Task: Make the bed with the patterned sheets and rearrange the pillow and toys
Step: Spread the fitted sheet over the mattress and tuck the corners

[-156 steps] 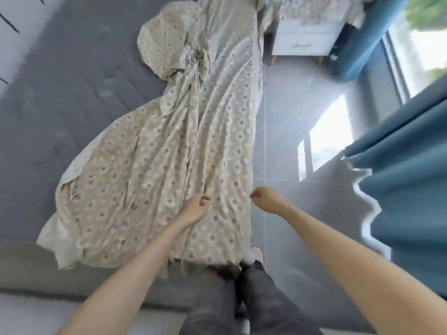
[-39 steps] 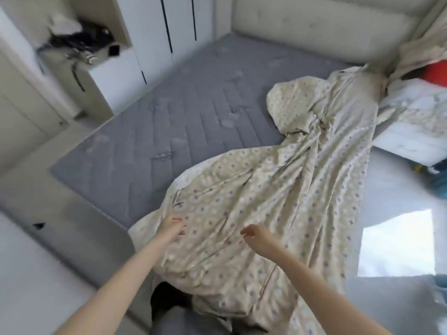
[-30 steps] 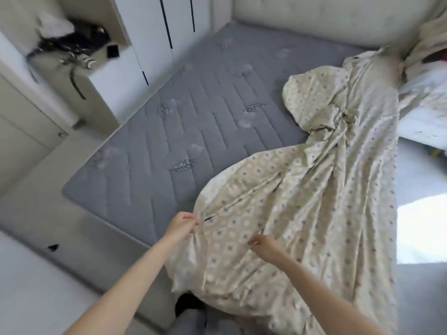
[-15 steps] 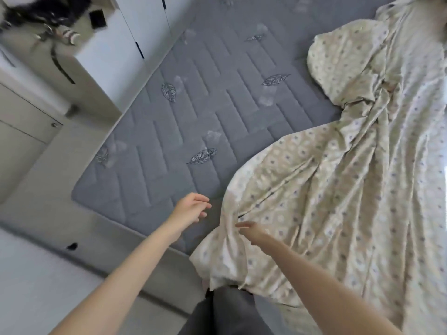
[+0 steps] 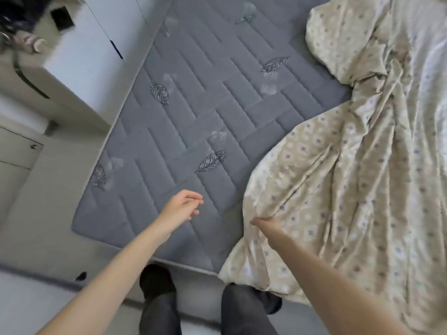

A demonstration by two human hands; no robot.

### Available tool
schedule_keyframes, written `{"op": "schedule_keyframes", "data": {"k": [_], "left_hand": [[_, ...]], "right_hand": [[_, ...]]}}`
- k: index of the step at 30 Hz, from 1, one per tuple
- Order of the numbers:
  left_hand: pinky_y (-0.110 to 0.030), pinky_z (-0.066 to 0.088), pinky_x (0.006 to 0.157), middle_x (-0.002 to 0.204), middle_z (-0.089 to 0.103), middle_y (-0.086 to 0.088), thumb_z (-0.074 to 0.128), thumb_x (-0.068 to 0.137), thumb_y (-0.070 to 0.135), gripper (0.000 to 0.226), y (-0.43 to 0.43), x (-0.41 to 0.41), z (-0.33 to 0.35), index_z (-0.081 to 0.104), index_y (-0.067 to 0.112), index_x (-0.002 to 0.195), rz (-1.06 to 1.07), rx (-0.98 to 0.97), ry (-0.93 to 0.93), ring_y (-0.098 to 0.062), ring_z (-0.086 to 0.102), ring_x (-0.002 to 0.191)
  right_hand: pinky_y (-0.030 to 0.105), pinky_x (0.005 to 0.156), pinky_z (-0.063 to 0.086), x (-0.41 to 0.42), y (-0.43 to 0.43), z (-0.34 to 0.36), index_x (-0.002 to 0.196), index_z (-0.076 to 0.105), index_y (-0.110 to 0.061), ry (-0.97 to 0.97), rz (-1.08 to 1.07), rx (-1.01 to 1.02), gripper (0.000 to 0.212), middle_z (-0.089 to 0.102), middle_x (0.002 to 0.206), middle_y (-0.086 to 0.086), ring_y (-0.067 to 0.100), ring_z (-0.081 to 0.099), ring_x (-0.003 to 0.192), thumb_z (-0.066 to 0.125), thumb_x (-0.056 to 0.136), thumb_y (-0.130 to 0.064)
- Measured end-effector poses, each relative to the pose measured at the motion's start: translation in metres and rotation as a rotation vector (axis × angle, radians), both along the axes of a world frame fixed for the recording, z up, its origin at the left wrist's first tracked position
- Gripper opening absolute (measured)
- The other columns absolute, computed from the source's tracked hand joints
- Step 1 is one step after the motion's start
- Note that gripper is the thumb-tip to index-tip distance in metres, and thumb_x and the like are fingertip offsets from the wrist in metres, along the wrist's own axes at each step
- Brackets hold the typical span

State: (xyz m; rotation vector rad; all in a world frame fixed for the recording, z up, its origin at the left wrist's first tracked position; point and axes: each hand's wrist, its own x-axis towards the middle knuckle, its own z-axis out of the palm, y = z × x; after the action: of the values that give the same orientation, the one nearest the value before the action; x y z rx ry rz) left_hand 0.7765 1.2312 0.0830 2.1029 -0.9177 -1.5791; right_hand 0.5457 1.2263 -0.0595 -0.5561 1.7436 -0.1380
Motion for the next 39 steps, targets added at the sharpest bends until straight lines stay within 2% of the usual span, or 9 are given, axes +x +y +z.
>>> {"op": "schedule_keyframes", "data": {"k": [4,7,11,15,21,26,29,33,39], "left_hand": [[-0.026,0.044,0.072,0.101,0.064,0.003,0.045,0.096,0.009,0.015,-0.019,0.040,0.002,0.057,0.018,0.099,-0.122,-0.002,0.026,-0.013,0.059,0.077],[-0.026,0.045,0.076,0.101,0.064,0.003,0.045,0.096,0.010,0.015,-0.033,0.081,0.018,0.057,0.019,0.098,-0.242,-0.033,0.052,-0.012,0.059,0.079],[-0.022,0.043,0.069,0.099,0.063,0.003,0.045,0.096,0.008,0.016,-0.044,0.134,0.043,0.057,0.018,0.098,-0.409,-0.080,0.060,-0.009,0.058,0.075],[-0.019,0.040,0.063,0.101,0.063,-0.001,0.042,0.096,0.005,0.018,-0.060,0.169,0.057,0.056,0.015,0.101,-0.532,-0.133,0.043,-0.009,0.056,0.073],[-0.018,0.040,0.061,0.105,0.062,-0.006,0.046,0.096,0.006,0.014,-0.092,0.175,0.071,0.056,0.012,0.103,-0.664,-0.229,0.014,-0.017,0.058,0.077],[-0.022,0.041,0.063,0.110,0.063,-0.004,0.046,0.096,0.010,0.014,-0.114,0.178,0.080,0.057,0.014,0.105,-0.769,-0.310,-0.048,-0.020,0.063,0.086],[-0.018,0.041,0.060,0.112,0.062,-0.006,0.045,0.096,0.011,0.014,-0.127,0.181,0.084,0.056,0.015,0.104,-0.828,-0.329,-0.069,-0.018,0.063,0.083],[-0.023,0.045,0.068,0.114,0.060,-0.004,0.043,0.096,0.011,0.017,-0.142,0.187,0.081,0.055,0.017,0.107,-0.936,-0.352,-0.082,-0.019,0.064,0.092],[-0.025,0.040,0.080,0.126,0.054,-0.001,0.044,0.094,0.008,0.041,-0.155,0.218,0.070,0.046,0.021,0.133,-1.254,-0.483,-0.093,-0.020,0.056,0.105]], "right_hand": [[0.028,0.070,0.051,0.025,0.008,0.009,0.091,0.064,0.006,0.090,-0.252,-0.071,0.014,0.061,0.090,0.013,0.028,0.062,0.086,0.069,0.079,0.000],[0.018,0.038,0.038,0.061,0.017,0.033,0.074,0.046,-0.008,0.088,-0.311,-0.024,0.019,0.045,0.070,0.006,0.018,0.046,0.057,0.051,0.085,0.007],[0.027,0.051,0.035,0.107,0.021,0.068,0.068,0.042,-0.007,0.214,-0.333,-0.077,0.024,0.041,0.072,0.007,0.017,0.042,0.061,0.037,0.090,0.004],[0.032,0.069,0.044,0.145,0.015,0.107,0.110,0.053,0.002,0.347,-0.351,-0.224,0.025,0.053,0.102,0.016,0.024,0.051,0.087,0.033,0.095,-0.001],[0.028,0.076,0.032,0.179,0.002,0.139,0.073,0.038,-0.014,0.364,-0.106,-0.346,0.029,0.042,0.079,-0.001,0.021,0.043,0.088,0.028,0.100,-0.015],[0.038,0.087,0.041,0.190,-0.003,0.153,0.108,0.054,0.009,0.273,-0.076,-0.334,0.047,0.059,0.106,0.018,0.031,0.055,0.101,0.032,0.101,-0.032],[0.031,0.081,0.043,0.193,0.000,0.159,0.109,0.059,-0.001,0.237,-0.031,-0.280,0.035,0.059,0.100,0.008,0.027,0.059,0.100,0.054,0.092,-0.031],[0.026,0.063,0.035,0.206,0.005,0.163,0.076,0.056,-0.007,0.265,0.063,-0.211,0.012,0.050,0.076,0.003,0.016,0.050,0.074,0.053,0.087,-0.012],[0.027,0.054,0.016,0.274,0.022,0.175,0.058,0.022,-0.020,0.286,0.080,-0.205,0.037,0.024,0.058,-0.003,0.013,0.025,0.055,0.046,0.081,-0.004]]}}
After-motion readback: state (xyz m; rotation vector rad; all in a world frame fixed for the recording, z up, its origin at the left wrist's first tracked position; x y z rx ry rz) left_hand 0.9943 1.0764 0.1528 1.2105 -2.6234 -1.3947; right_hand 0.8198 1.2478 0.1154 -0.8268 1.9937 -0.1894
